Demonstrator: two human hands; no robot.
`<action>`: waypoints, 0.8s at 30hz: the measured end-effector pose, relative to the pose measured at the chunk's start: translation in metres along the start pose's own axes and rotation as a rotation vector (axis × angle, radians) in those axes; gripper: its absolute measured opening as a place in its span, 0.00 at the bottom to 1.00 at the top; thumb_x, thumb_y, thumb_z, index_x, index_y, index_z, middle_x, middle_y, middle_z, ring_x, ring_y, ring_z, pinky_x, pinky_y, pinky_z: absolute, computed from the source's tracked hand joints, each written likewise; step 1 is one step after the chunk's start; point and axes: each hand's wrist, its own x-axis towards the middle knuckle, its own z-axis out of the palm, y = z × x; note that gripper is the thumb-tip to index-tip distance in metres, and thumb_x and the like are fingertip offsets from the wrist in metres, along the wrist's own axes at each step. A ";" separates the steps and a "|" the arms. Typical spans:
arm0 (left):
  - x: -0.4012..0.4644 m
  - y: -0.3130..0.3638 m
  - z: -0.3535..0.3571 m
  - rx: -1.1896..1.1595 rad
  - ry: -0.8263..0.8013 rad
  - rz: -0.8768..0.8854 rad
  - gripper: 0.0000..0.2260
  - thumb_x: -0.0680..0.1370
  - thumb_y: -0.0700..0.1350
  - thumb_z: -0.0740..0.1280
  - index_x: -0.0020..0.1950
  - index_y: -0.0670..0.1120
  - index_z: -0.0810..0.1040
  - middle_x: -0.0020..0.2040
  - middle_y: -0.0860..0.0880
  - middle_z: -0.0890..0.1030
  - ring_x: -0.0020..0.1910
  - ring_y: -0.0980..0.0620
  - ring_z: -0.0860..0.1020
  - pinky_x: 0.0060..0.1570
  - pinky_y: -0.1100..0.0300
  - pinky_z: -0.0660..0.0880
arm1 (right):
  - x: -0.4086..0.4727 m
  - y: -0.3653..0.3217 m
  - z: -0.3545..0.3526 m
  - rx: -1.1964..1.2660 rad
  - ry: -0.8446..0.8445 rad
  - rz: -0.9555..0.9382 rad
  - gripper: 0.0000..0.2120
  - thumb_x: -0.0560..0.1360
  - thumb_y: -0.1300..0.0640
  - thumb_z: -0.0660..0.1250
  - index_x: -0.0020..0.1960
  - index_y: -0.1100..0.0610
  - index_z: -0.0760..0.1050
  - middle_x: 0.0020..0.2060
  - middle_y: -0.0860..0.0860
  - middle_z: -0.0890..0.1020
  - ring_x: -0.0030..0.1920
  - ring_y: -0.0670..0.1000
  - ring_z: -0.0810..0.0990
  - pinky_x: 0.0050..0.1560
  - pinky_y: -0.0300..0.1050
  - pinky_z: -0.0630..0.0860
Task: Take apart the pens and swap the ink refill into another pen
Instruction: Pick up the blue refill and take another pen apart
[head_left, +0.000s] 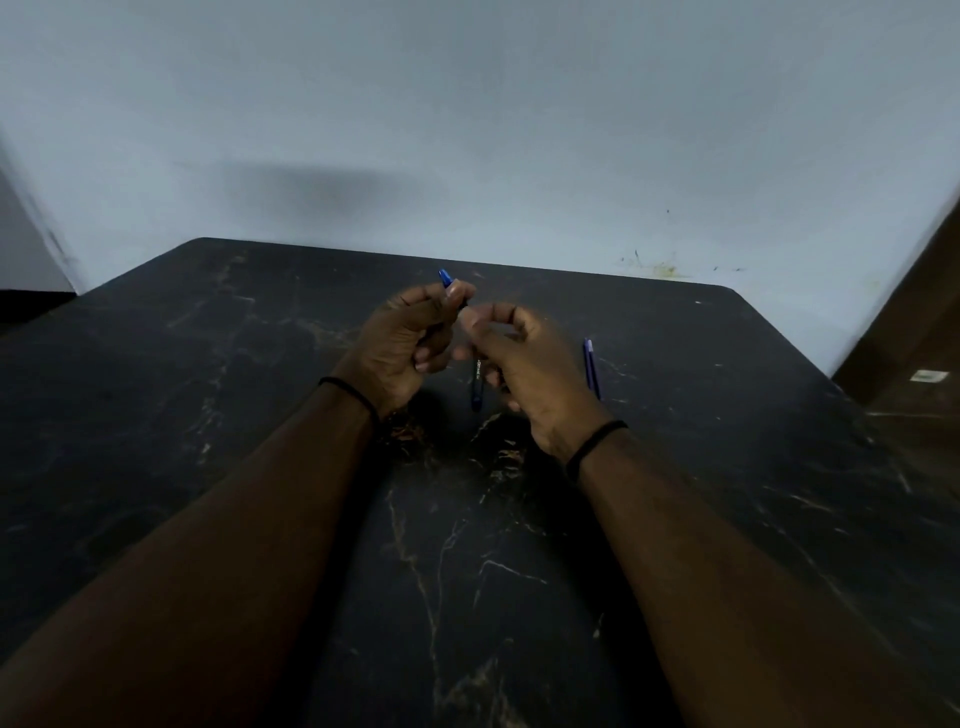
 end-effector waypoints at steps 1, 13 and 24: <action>0.000 0.000 0.000 -0.006 -0.001 0.001 0.06 0.77 0.44 0.65 0.48 0.44 0.80 0.29 0.50 0.70 0.20 0.59 0.61 0.19 0.66 0.57 | 0.000 0.001 0.000 0.007 -0.015 -0.001 0.11 0.81 0.48 0.64 0.54 0.55 0.79 0.40 0.54 0.85 0.25 0.38 0.75 0.20 0.28 0.63; 0.004 -0.004 -0.008 -0.013 -0.030 -0.001 0.06 0.77 0.47 0.68 0.48 0.46 0.83 0.28 0.53 0.71 0.19 0.60 0.61 0.18 0.67 0.59 | -0.001 0.001 0.000 0.017 0.006 -0.008 0.09 0.76 0.53 0.71 0.55 0.54 0.77 0.45 0.57 0.85 0.24 0.37 0.75 0.21 0.28 0.65; -0.001 0.002 -0.001 0.002 0.030 -0.014 0.07 0.80 0.43 0.63 0.50 0.43 0.79 0.26 0.53 0.65 0.19 0.58 0.60 0.23 0.62 0.52 | 0.000 0.005 0.001 -0.114 0.052 -0.102 0.04 0.79 0.57 0.67 0.47 0.55 0.79 0.33 0.49 0.83 0.26 0.39 0.74 0.25 0.31 0.69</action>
